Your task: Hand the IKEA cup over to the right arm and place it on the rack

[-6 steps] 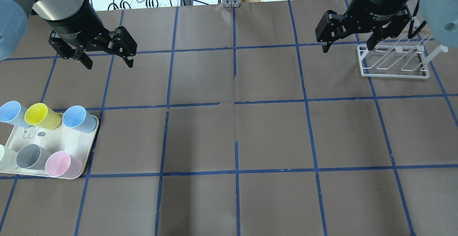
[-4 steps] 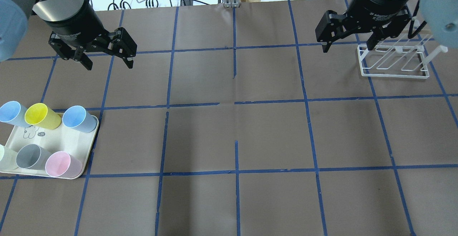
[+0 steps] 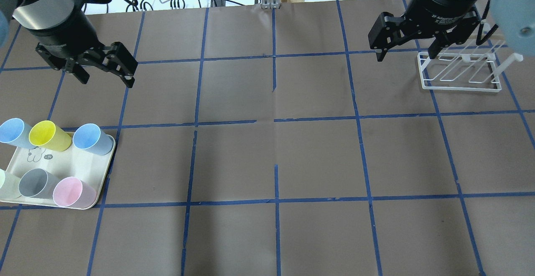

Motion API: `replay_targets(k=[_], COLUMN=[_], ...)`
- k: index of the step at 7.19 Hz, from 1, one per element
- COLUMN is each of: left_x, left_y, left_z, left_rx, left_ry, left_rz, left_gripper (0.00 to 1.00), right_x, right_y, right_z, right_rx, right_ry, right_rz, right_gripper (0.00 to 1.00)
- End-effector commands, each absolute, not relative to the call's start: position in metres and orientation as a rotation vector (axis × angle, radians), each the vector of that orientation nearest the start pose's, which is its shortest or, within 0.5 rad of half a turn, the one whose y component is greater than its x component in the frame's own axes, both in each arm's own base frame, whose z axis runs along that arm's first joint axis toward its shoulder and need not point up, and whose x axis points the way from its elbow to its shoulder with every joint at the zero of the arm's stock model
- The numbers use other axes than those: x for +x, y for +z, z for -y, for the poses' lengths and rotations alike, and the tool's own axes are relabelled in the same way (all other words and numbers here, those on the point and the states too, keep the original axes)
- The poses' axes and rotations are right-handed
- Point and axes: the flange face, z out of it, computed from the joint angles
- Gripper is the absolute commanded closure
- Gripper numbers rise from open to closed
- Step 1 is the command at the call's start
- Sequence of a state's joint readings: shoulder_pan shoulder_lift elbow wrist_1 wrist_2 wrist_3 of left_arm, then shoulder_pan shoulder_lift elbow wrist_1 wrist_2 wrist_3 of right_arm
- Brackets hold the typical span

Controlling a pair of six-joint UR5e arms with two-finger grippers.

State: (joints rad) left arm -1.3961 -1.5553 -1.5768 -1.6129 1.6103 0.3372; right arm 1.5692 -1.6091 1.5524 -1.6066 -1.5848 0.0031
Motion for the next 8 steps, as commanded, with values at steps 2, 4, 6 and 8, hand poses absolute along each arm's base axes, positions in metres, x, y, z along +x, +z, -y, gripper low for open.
replay_targets(k=[2,4,6,8], left_x=[0.089,0.117,0.129,0.146], left_y=[0.432,0.370,0.293,0.282], left_z=[0.494,0.505,0.522,0.520], left_rx=[0.544,0.648,0.780,0.822], left_ry=[0.184,0.135,0.049,0.075], left_rz=[-3.135,-3.104,-3.027,-3.029], left_gripper=[0.00,0.00,0.00,0.00], right_x=[0.131,0.131,0.131,0.131], right_y=[0.519,0.518,0.519,0.518], right_z=[0.484,0.484,0.484,0.484], right_rx=[0.006,0.006,0.006,0.006], right_ry=[-0.145,-0.140,-0.143,-0.140], right_rz=[-3.152,-3.152,-3.152,-3.152], right_gripper=[0.00,0.00,0.00,0.00])
